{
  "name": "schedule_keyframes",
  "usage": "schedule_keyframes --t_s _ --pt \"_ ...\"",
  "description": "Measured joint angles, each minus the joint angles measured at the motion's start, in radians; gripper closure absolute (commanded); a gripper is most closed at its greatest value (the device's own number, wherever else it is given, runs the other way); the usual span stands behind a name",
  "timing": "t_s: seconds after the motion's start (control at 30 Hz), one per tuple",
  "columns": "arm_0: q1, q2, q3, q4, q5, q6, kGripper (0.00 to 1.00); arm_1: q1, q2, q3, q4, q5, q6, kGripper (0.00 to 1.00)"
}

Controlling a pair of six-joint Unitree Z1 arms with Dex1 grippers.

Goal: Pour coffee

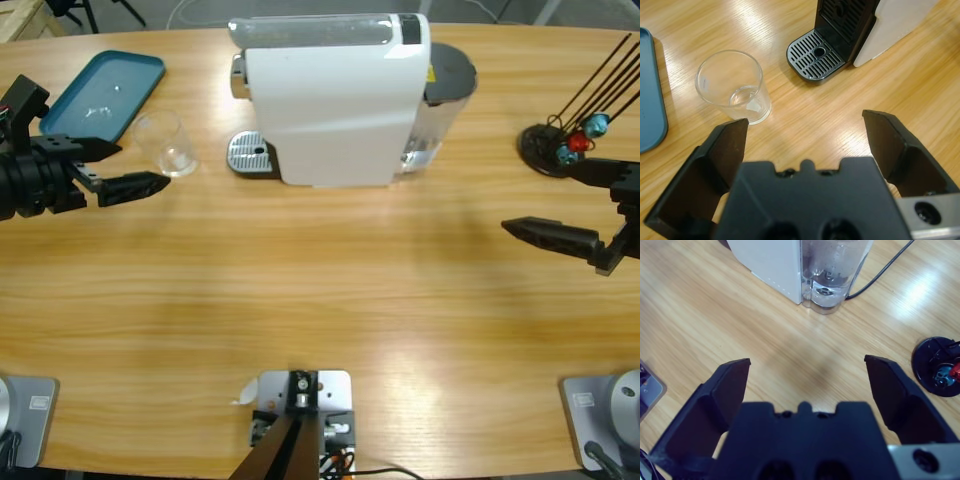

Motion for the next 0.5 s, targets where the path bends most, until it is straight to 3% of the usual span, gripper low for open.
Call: schedule_keyframes --t_s 0.5 --pt "0.0 0.0 0.0 -0.003 0.017 -0.062 0.004 0.0 0.0 0.0 0.0 0.0 0.0 0.0"
